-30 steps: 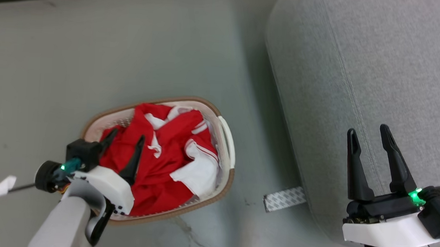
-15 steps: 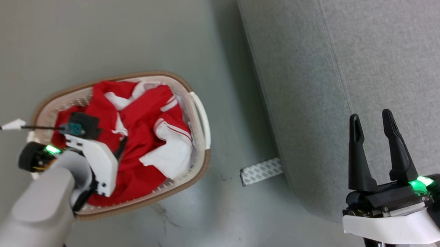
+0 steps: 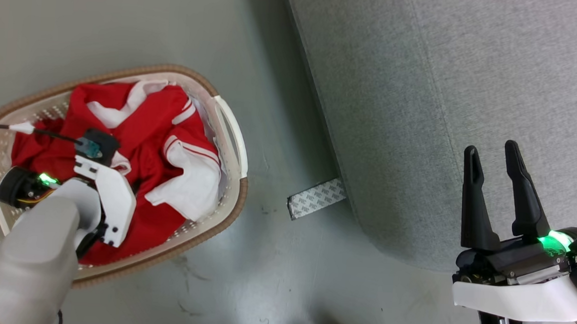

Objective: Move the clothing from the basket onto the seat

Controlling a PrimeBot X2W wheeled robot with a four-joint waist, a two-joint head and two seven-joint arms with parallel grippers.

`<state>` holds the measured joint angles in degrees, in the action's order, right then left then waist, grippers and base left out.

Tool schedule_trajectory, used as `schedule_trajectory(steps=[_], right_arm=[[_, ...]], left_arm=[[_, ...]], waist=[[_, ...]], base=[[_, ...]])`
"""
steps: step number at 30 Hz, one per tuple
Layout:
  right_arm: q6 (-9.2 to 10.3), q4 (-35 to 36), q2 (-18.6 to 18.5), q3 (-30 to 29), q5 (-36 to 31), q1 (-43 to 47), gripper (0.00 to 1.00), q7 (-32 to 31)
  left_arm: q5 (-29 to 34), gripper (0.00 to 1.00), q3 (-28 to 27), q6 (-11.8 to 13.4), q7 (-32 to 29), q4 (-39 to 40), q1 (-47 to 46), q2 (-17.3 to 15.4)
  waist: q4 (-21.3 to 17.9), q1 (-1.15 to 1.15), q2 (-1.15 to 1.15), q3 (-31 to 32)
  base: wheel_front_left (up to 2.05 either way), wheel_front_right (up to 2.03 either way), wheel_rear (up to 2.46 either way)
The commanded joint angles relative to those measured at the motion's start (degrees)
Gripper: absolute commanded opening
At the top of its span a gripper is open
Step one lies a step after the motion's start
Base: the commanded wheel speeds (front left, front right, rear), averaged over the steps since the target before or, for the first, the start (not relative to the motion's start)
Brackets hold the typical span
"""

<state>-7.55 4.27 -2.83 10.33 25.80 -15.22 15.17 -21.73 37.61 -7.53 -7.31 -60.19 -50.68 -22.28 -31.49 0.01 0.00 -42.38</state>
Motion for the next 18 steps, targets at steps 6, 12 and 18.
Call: schedule_trajectory(steps=[6,12,18], right_arm=[[0.12,0.9,-0.1,-0.6,0.8,0.1,1.0,0.0],[0.12,-0.2,-0.1,0.6,0.7,-1.5,1.0,0.0],[0.12,-2.0,-0.1,-0.1,-1.8,-2.4,1.0,0.0]], left_arm=[[-2.9,1.0,5.3,0.1,-1.8,-2.0,-2.0,-1.3],[-6.7,0.0,8.2,0.1,1.4,-1.1,-1.4,-2.0],[-10.8,0.0,10.9,0.1,6.9,0.9,0.5,0.9]], waist=[[0.4,-0.01,0.0,-2.0],[0.3,-0.01,0.0,-1.2],[3.4,-0.01,0.0,4.8]], base=[[0.0,0.0,0.0],[0.0,0.0,0.0],[0.0,0.0,0.0]])
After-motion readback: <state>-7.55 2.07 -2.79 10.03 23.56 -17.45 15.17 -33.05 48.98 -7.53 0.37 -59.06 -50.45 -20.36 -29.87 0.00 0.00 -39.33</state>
